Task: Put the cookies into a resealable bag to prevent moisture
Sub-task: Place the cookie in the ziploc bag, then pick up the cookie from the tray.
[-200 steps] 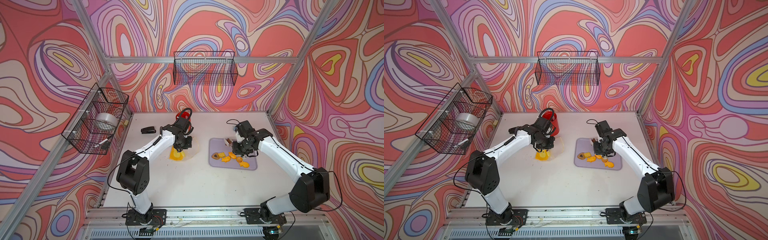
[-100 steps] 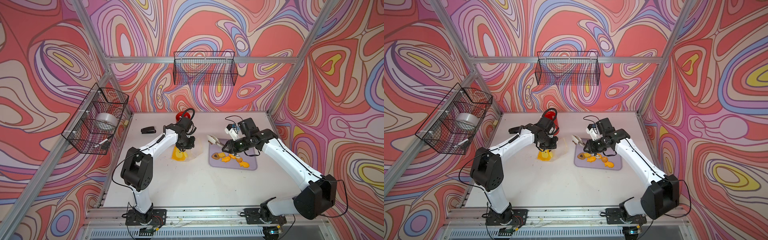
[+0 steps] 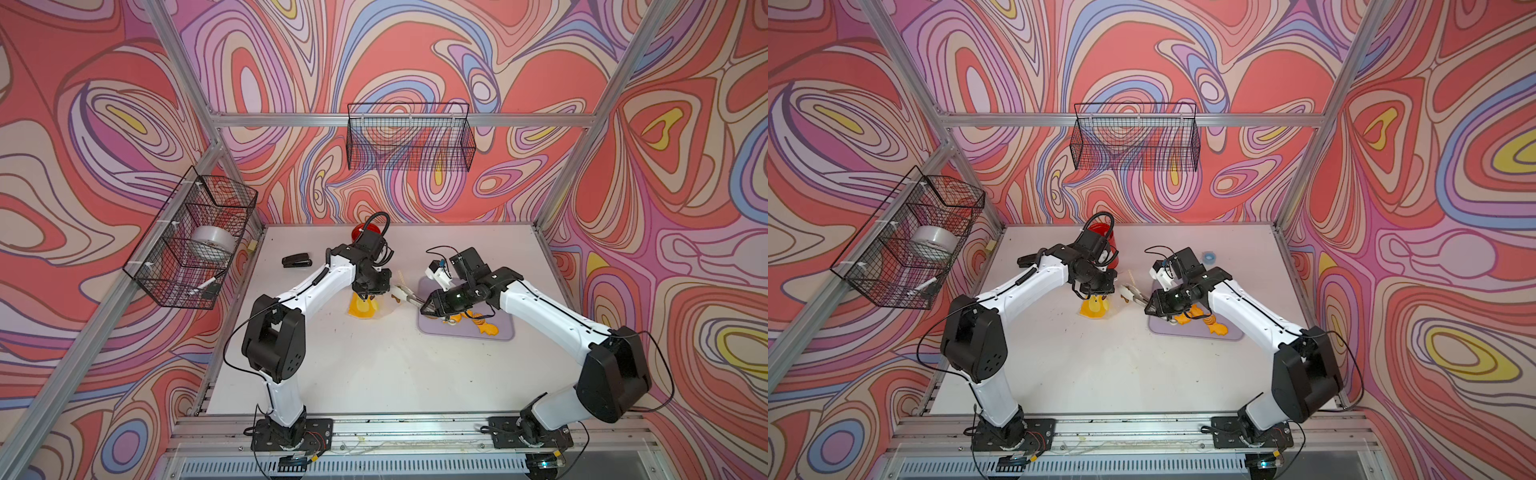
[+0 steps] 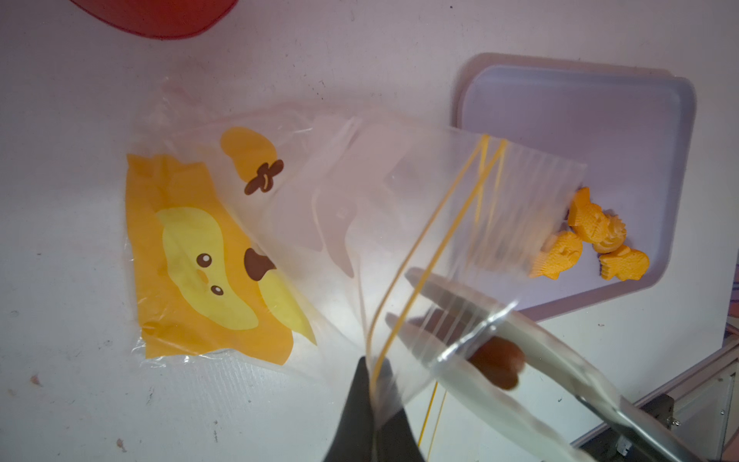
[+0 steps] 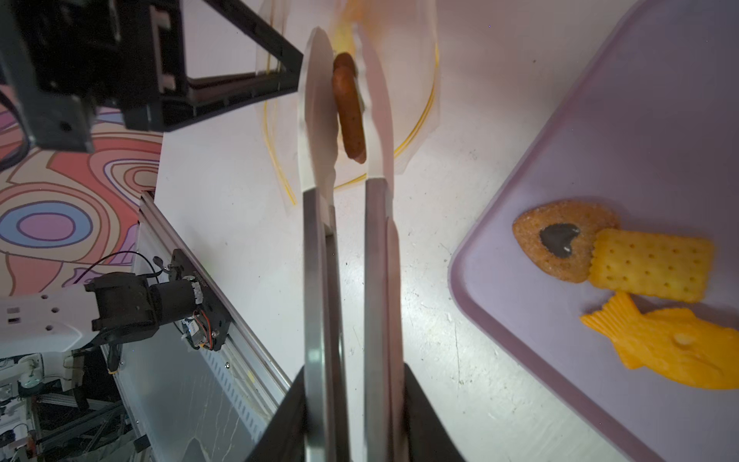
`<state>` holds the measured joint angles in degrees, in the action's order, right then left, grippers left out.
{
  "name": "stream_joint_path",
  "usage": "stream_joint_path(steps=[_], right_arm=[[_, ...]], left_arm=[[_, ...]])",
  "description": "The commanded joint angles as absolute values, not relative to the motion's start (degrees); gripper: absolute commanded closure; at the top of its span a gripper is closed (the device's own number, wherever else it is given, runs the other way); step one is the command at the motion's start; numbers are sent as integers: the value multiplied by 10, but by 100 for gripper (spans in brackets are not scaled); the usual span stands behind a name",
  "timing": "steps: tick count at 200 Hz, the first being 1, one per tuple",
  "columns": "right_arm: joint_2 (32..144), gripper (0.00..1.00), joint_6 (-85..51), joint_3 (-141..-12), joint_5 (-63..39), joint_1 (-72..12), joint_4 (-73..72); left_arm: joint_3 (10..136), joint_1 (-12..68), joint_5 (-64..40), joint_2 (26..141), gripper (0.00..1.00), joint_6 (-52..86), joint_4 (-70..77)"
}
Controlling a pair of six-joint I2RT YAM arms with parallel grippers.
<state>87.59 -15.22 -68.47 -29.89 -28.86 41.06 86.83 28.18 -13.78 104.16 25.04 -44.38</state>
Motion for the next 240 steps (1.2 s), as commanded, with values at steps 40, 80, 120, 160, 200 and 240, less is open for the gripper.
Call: stream_joint_path(steps=[40,80,120,160,200,240], right_arm=[[903,60,-151,-729,-279,-291,385],[832,60,-108,-735,-283,-281,453],[756,58,-93,-728,-249,-230,569],[730,57,-121,-736,-143,-198,655],[752,57,-207,-741,7,-174,765],[749,57,-283,-741,28,-173,836]], left_arm=[[876,285,-146,1045,100,247,-454],[893,278,-95,1069,100,262,-489],[913,273,-67,1091,100,270,-504],[908,273,-66,1088,100,269,-499],[900,273,-61,1077,100,263,-499],[891,273,-58,1073,100,256,-496]])
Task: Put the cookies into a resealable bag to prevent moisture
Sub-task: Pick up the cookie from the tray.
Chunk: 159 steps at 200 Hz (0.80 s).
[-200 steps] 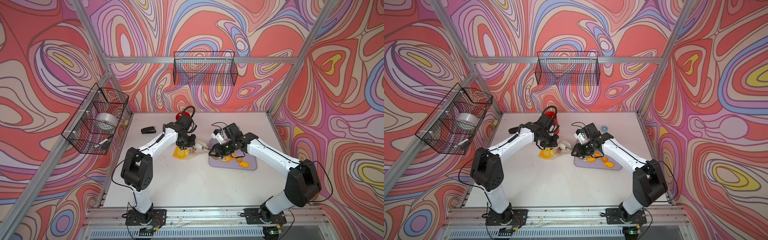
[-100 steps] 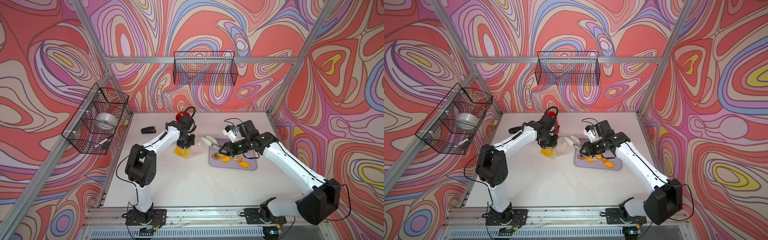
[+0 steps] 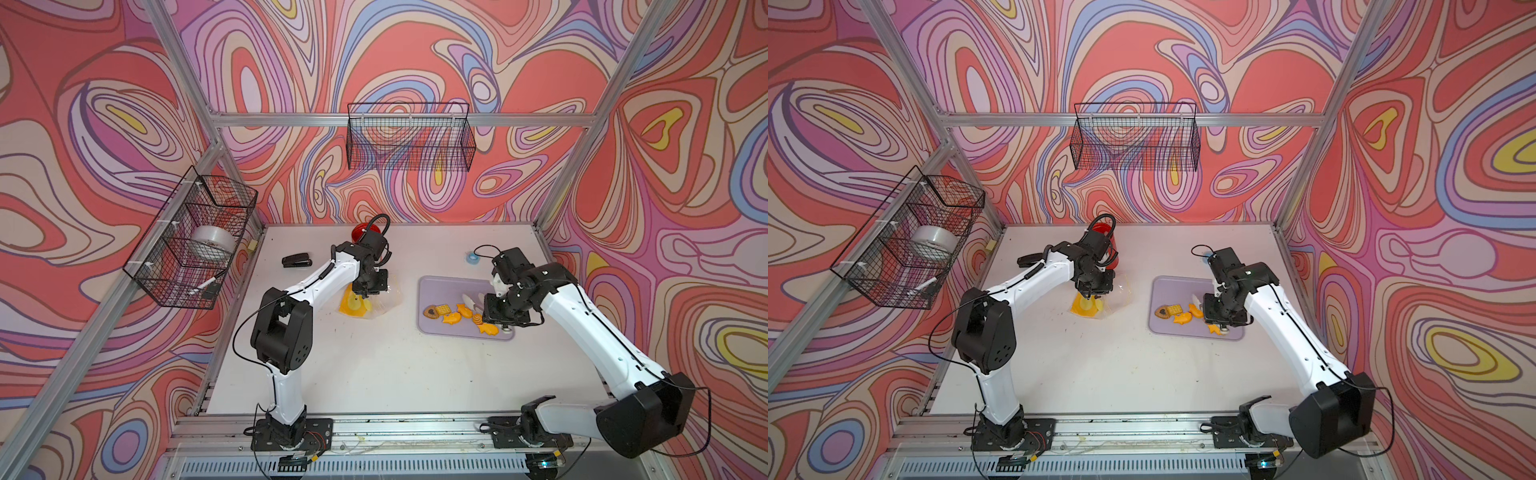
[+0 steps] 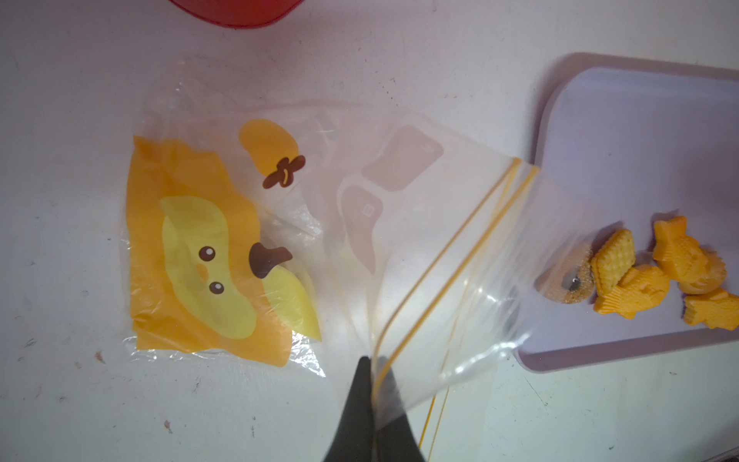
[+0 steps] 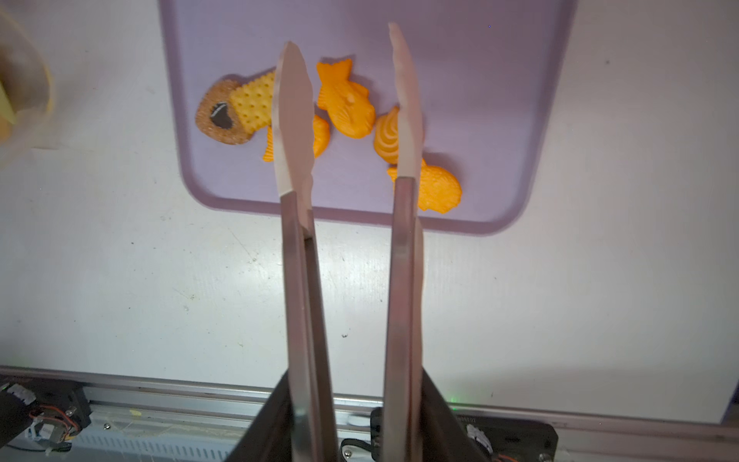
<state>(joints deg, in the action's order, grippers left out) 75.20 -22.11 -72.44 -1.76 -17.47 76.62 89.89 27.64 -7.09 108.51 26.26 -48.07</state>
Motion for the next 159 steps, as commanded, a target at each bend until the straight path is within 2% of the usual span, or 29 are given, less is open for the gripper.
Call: stream_joint_path(steps=[1,66,109,159], right_arm=[[750,57,-284,-740,28,-173,838],[742,54,-318,-729,13,-173,919],[734,50,-314,-681,-29,-173,860],[751,50,-301,-664,-26,-173,809]], left_arm=[[891,274,-57,1073,100,256,-497],[894,273,-57,1080,100,242,-496],[893,272,-56,1085,100,236,-493],[886,272,-54,1086,100,235,-490]])
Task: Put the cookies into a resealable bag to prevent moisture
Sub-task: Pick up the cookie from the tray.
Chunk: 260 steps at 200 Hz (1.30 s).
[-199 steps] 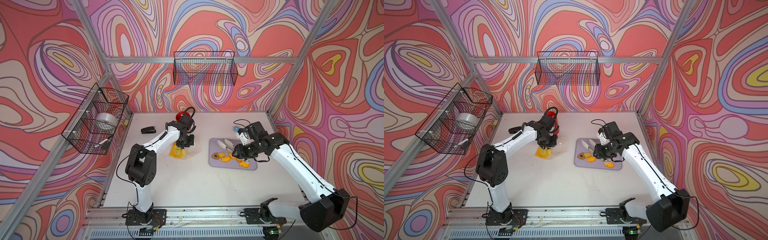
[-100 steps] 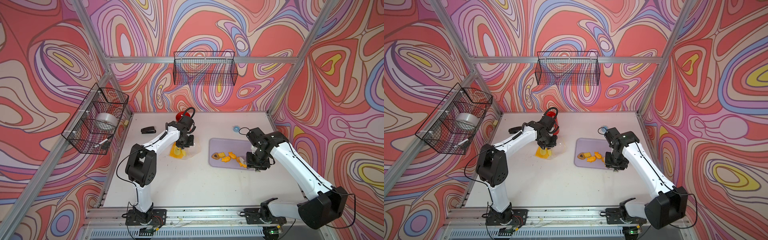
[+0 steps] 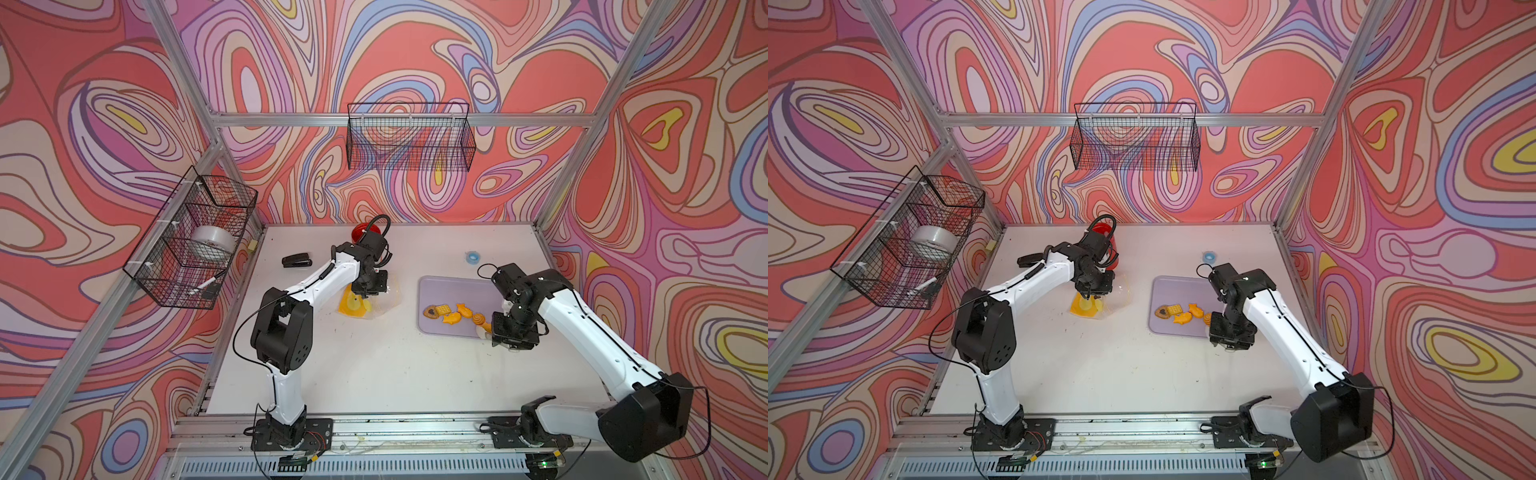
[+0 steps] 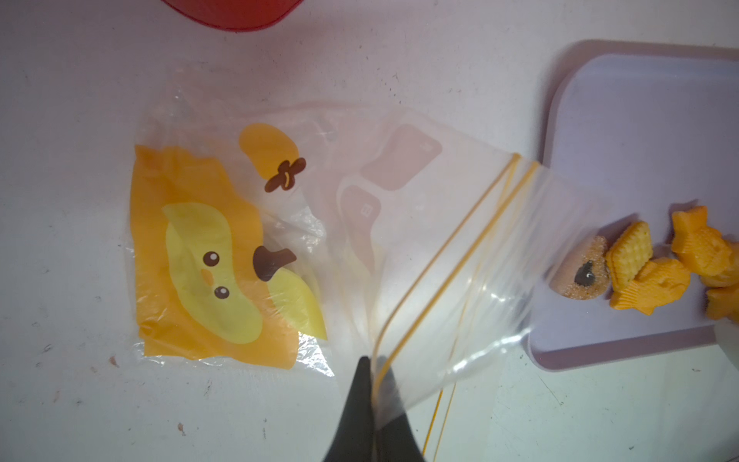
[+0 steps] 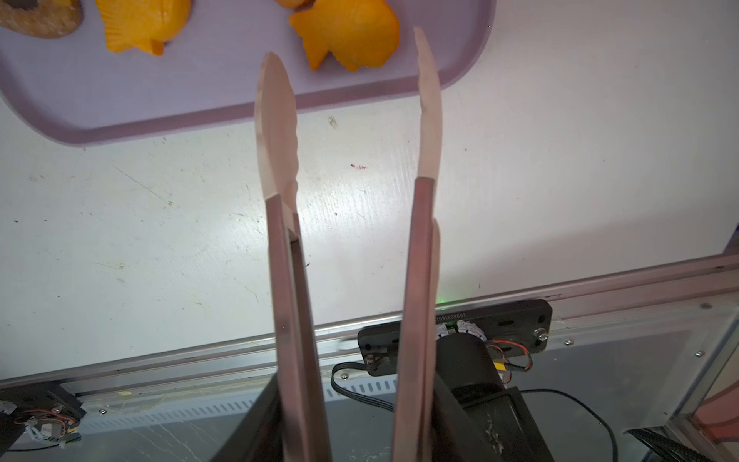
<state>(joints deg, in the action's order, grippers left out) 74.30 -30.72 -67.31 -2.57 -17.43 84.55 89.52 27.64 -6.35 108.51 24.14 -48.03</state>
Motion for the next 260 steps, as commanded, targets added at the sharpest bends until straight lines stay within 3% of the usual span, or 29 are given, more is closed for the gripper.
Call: stream_joint_path(steps=[1,76,113,163,223,260], right_arm=[[751,50,-301,-663,-26,-173,808],[749,52,-301,-645,-34,-164,818],[750,62,-297,-654,-39,-163,804],[730,70,-224,-759,5,-163,805],[730,73,-114,-792,-173,-168,737],[750,73,-111,-779,-259,-223,630]], left_arm=[[886,272,-54,1086,100,235,-490],[890,271,-60,1093,100,229,-485],[908,271,-74,1101,100,227,-486],[905,271,-82,1088,100,211,-493],[908,271,-122,1087,100,217,-483],[919,272,-127,1086,100,218,-490]])
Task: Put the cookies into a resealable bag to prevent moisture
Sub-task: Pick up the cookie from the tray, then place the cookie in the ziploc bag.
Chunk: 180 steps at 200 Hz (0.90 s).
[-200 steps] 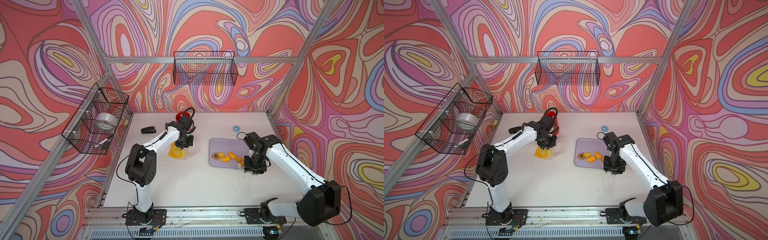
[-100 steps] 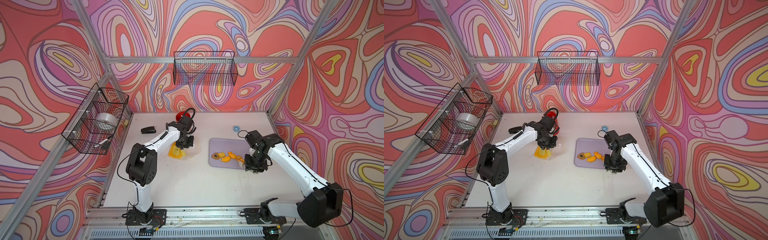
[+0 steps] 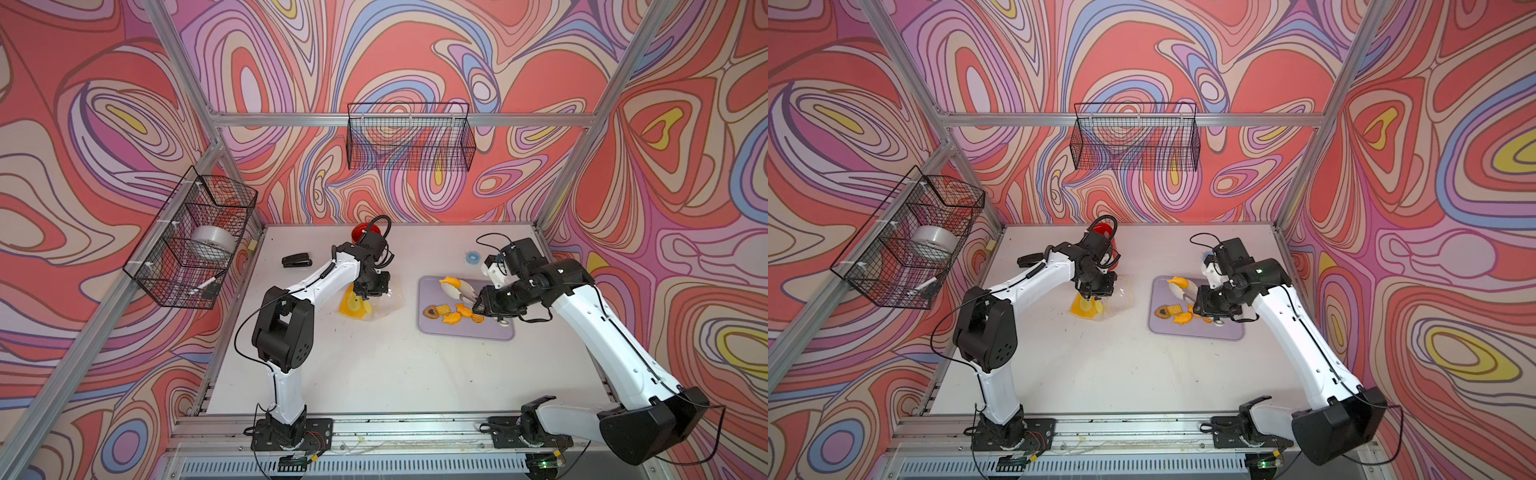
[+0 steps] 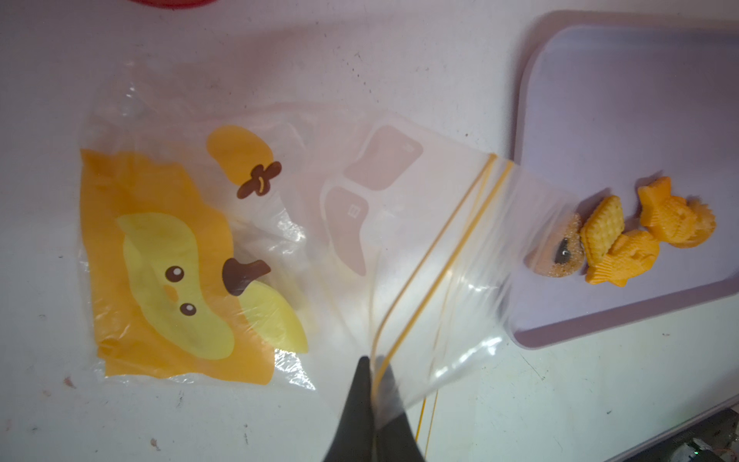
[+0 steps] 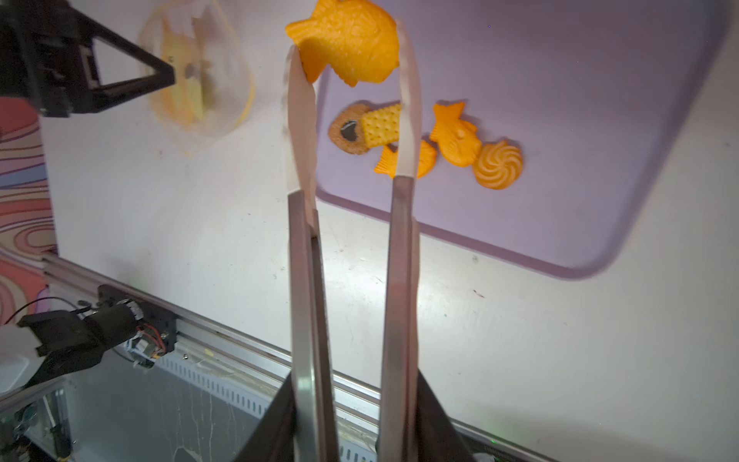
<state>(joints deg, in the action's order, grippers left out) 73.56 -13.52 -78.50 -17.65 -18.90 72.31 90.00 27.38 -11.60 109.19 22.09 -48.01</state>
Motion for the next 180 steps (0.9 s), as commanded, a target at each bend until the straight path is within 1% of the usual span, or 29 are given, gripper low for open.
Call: stream_joint_path(steps=[1,29,41,78,97,130,144,170,180], right_arm=[[751,73,-110,-779,-259,-226,629],[806,73,-94,-788,-241,-286,623],[816,72,-102,-780,-236,-299,605],[837,72,-142,-744,-252,-306,515],[860,73,-145,-746,-252,-308,497],[890,70,-142,-743,-259,-311,461],[906,68,-140,-749,-253,-311,466],[913,57,-146,-747,-243,-310,452],[912,56,-146,-745,-243,-311,447]], left_arm=[[919,272,-127,1086,100,218,-490],[921,271,-129,1083,100,218,-494],[921,272,-130,1082,100,219,-495],[919,272,-144,1075,100,218,-492],[918,272,-150,1071,100,213,-494],[904,272,-179,1055,100,209,-474],[906,272,-177,1055,100,210,-477],[909,272,-163,1064,100,214,-490],[912,272,-162,1071,100,215,-495]])
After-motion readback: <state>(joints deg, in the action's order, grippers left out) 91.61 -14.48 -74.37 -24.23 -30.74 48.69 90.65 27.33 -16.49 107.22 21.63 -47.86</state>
